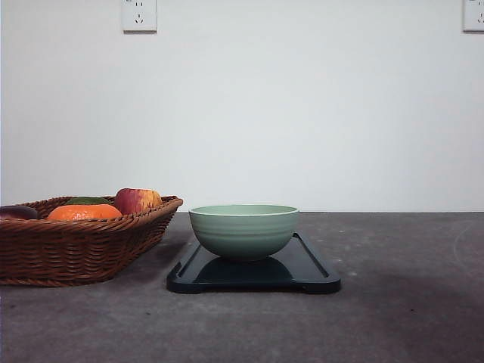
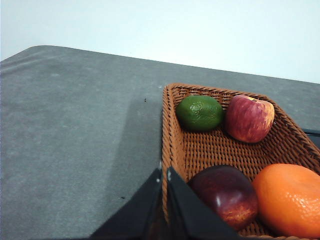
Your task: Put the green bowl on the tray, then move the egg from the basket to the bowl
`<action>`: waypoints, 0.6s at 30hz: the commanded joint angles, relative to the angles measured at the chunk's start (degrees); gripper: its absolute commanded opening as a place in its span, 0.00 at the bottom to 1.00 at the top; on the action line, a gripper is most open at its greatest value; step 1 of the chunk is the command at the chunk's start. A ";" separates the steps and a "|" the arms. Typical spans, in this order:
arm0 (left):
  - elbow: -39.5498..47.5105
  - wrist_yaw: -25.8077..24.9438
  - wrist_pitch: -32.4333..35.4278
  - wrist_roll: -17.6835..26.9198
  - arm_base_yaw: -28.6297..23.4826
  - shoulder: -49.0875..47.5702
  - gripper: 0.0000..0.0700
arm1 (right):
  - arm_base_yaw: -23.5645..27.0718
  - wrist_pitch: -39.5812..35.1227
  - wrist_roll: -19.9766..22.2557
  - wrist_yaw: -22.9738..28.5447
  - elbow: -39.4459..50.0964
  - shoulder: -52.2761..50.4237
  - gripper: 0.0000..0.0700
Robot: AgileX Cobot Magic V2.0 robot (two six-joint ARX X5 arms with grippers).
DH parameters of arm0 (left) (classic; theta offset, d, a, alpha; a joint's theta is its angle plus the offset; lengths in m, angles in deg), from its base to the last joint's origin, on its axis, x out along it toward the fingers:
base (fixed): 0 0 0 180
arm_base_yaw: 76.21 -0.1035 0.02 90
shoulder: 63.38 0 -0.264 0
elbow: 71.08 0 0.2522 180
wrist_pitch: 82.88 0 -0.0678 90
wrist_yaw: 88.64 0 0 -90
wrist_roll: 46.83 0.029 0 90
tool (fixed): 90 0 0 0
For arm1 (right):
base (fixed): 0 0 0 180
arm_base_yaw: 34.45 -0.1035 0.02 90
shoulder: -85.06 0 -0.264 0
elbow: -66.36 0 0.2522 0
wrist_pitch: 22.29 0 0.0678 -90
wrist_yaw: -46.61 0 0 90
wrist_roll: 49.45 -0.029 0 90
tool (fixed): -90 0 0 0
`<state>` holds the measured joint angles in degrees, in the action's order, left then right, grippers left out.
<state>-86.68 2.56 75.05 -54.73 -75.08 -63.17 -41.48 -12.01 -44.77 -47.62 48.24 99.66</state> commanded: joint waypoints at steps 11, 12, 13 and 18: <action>1.05 -0.08 0.61 0.83 -0.14 -0.02 0.00 | 3.88 5.22 -0.18 0.19 3.70 -14.39 0.02; 1.05 -0.08 0.61 0.83 -0.13 -0.02 0.00 | 3.86 5.19 -0.15 0.17 3.70 -14.39 0.02; 1.05 -0.08 0.60 0.83 -0.13 -0.02 0.00 | 3.84 5.19 -0.15 0.17 3.70 -14.39 0.02; 1.05 -0.08 0.58 0.83 -0.13 -0.02 0.00 | 3.85 4.94 -0.15 0.17 3.68 -14.39 0.02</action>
<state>-86.68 2.58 75.01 -54.73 -75.08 -63.17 -37.70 -6.31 -44.79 -47.63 51.67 85.20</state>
